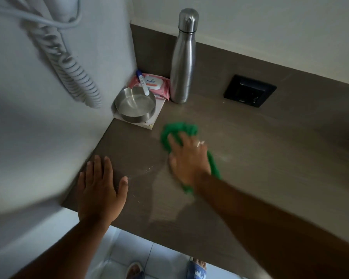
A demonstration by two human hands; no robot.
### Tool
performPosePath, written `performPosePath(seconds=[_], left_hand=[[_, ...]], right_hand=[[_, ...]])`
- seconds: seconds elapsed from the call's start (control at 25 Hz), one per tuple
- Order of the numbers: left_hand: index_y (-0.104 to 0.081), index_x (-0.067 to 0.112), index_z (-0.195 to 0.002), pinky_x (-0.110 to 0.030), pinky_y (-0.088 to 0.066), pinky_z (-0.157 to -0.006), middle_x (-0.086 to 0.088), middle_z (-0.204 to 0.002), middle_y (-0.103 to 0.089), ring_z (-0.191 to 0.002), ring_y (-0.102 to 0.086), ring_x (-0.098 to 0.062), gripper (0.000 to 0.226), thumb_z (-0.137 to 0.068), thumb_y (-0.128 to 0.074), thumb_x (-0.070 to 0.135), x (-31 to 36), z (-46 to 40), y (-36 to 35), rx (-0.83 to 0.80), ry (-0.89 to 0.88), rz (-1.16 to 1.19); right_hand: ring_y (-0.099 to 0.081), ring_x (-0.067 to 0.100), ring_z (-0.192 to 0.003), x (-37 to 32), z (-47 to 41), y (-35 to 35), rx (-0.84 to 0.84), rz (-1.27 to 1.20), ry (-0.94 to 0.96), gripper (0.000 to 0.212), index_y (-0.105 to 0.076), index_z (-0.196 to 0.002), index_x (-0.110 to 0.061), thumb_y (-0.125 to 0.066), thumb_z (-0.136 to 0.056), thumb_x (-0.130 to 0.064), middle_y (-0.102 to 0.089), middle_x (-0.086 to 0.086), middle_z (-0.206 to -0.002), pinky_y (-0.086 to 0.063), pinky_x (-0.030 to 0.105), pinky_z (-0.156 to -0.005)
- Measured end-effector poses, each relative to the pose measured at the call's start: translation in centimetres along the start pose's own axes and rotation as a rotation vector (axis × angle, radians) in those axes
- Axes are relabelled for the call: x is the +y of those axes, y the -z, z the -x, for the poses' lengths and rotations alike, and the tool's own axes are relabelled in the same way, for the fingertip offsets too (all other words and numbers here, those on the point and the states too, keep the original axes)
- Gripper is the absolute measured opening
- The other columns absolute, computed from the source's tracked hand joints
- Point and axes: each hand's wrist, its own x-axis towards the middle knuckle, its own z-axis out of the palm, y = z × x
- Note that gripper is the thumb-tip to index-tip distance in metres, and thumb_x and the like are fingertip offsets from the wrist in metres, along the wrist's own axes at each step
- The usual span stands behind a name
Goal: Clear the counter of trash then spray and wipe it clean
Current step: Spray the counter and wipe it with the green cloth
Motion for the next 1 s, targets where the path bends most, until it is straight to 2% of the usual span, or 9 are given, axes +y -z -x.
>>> performPosePath(seconds=[0.08, 0.16, 0.24, 0.36, 0.4, 0.6, 0.72, 0.8, 1.0], left_hand=[[-0.029, 0.005, -0.150, -0.051, -0.018, -0.117, -0.021, -0.157, -0.025, -0.144, -0.024, -0.039, 0.083, -0.085, -0.023, 0.055, 0.1, 0.0, 0.3, -0.003, 0.000, 0.004], [-0.028, 0.006, -0.150, -0.051, -0.017, -0.117, -0.021, -0.157, -0.024, -0.144, -0.023, -0.039, 0.082, -0.085, -0.023, 0.055, 0.1, -0.1, 0.4, -0.006, 0.006, 0.019], [-0.025, 0.007, -0.152, -0.050, -0.015, -0.118, -0.020, -0.159, -0.022, -0.146, -0.020, -0.038, 0.081, -0.087, -0.022, 0.056, -0.1, 0.0, 0.1, -0.013, 0.003, 0.023], [-0.022, 0.010, -0.153, -0.049, -0.014, -0.118, -0.018, -0.160, -0.019, -0.147, -0.017, -0.036, 0.081, -0.088, -0.021, 0.058, -0.5, -0.4, -0.3, -0.017, -0.004, 0.005], [-0.021, 0.010, -0.153, -0.048, -0.014, -0.118, -0.018, -0.160, -0.018, -0.147, -0.017, -0.036, 0.081, -0.088, -0.020, 0.058, -0.6, -0.5, -0.4, -0.023, -0.003, 0.002], [-0.014, 0.013, -0.155, -0.047, -0.010, -0.120, -0.015, -0.162, -0.012, -0.149, -0.011, -0.033, 0.081, -0.088, -0.020, 0.059, -0.3, -0.3, 0.4, -0.091, 0.010, 0.006], [-0.019, 0.013, -0.153, -0.050, -0.013, -0.120, -0.015, -0.161, -0.016, -0.148, -0.014, -0.033, 0.082, -0.091, -0.015, 0.065, 0.7, -0.9, 2.3, -0.122, 0.109, 0.096], [-0.026, 0.014, -0.150, -0.048, -0.019, -0.118, -0.017, -0.157, -0.027, -0.145, -0.022, -0.034, 0.085, -0.088, -0.019, 0.072, 4.6, -0.7, 2.9, -0.055, 0.058, 0.173], [-0.006, 0.013, -0.153, -0.047, -0.005, -0.118, -0.013, -0.162, -0.007, -0.149, -0.005, -0.033, 0.095, -0.082, -0.022, 0.075, 15.9, -1.1, 0.1, -0.192, -0.117, 0.093]], right_hand=[[-0.043, 0.037, -0.130, -0.7, 9.2, -1.9, -0.090, 0.015, 0.363, 0.063, -0.031, -0.147, -0.033, -0.037, -0.087, -0.051, -0.037, 0.004, -0.150, -0.037, 0.056, -0.102], [-0.041, 0.035, -0.135, 4.3, 11.5, -1.8, -0.068, 0.052, 0.519, 0.065, -0.033, -0.148, -0.034, -0.041, -0.086, -0.050, -0.038, 0.002, -0.154, -0.028, 0.051, -0.106], [-0.037, 0.040, -0.139, 9.4, 7.7, -1.2, 0.024, 0.099, 0.342, 0.062, -0.033, -0.149, -0.029, -0.035, -0.090, -0.047, -0.035, 0.009, -0.155, -0.024, 0.054, -0.111], [-0.012, 0.037, -0.148, 9.8, -0.8, 1.3, -0.023, -0.003, -0.205, 0.062, -0.013, -0.154, -0.032, -0.024, -0.095, -0.047, -0.013, 0.009, -0.163, -0.015, 0.052, -0.118], [-0.008, 0.036, -0.149, 7.5, -1.9, 1.0, -0.011, 0.036, -0.210, 0.063, -0.010, -0.155, -0.030, -0.021, -0.095, -0.047, -0.010, 0.010, -0.163, -0.011, 0.052, -0.118], [-0.005, 0.033, -0.149, -2.0, 2.5, -1.2, -0.120, -0.015, 0.339, 0.061, -0.010, -0.152, -0.034, -0.012, -0.095, -0.053, -0.009, 0.007, -0.163, 0.000, 0.050, -0.118], [-0.007, 0.032, -0.149, 3.9, 3.1, 0.6, -0.079, -0.188, 0.134, 0.060, -0.010, -0.154, -0.028, -0.026, -0.097, -0.042, -0.009, 0.007, -0.164, -0.003, 0.050, -0.117], [-0.009, 0.030, -0.149, 8.9, 3.8, 0.9, -0.059, -0.124, -0.011, 0.060, -0.012, -0.155, -0.024, -0.029, -0.099, -0.040, -0.011, 0.007, -0.163, -0.006, 0.047, -0.118], [-0.007, 0.028, -0.150, 10.3, 4.7, -1.0, -0.038, 0.052, 0.033, 0.064, -0.009, -0.155, -0.024, -0.017, -0.097, -0.048, -0.009, 0.007, -0.164, -0.008, 0.047, -0.120]])
